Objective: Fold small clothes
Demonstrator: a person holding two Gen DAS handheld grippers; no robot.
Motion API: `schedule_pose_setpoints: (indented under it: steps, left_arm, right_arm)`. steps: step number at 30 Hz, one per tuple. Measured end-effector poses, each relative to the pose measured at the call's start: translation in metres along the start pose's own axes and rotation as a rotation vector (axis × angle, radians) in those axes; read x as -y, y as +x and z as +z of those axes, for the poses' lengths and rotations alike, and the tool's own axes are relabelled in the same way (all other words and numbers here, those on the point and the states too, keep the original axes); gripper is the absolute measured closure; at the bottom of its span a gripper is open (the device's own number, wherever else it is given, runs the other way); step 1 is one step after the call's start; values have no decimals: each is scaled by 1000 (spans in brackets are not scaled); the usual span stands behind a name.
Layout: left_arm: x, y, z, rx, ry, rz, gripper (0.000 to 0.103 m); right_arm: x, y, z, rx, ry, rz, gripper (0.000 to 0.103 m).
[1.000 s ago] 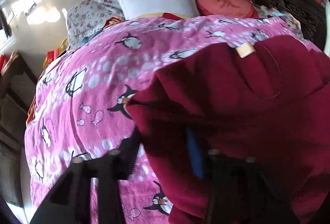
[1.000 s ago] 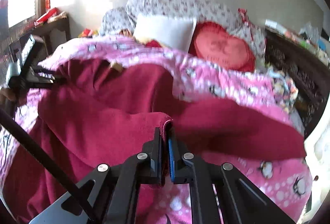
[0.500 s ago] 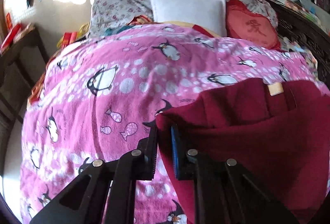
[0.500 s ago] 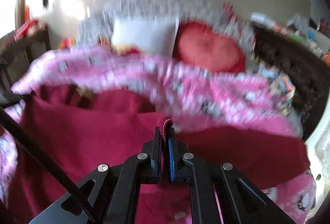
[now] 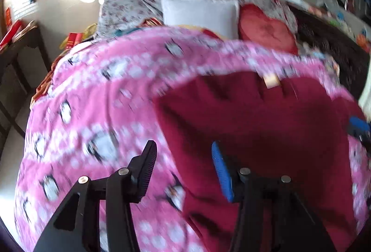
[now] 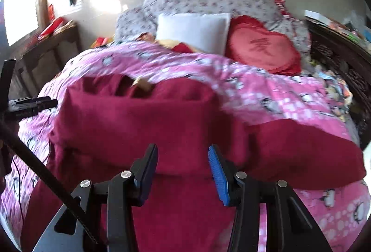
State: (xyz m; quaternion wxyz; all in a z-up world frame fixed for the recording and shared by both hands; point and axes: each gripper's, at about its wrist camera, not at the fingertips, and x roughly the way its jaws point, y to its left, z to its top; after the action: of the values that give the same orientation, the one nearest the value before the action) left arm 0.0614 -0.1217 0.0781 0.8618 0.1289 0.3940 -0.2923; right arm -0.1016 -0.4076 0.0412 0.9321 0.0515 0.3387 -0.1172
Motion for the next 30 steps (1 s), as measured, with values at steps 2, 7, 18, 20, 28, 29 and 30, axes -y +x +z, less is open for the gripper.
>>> schedule_pose_setpoints:
  steps: [2, 7, 18, 20, 28, 29, 30]
  left_arm:
    - [14, 15, -17, -66, 39, 74, 54]
    - [6, 34, -35, -111, 1, 138, 45]
    - [11, 3, -39, -63, -56, 132, 44]
    - [10, 17, -50, -112, -59, 153, 43]
    - [6, -4, -54, -103, -127, 94, 42]
    - [10, -10, -51, -91, -125, 87, 42]
    - [15, -16, -48, -75, -125, 73, 42]
  right_arm:
    - [-8, 13, -4, -15, -4, -13, 54]
    - [-10, 39, -22, -67, -18, -52, 54]
    - [46, -10, -26, -23, 148, -83, 54]
    - [47, 2, -27, -41, 160, -56, 54]
    - [68, 1, -47, -72, 229, -33, 54]
    - [75, -7, -49, -58, 241, -44, 53]
    - [85, -16, -52, -45, 257, -68, 49]
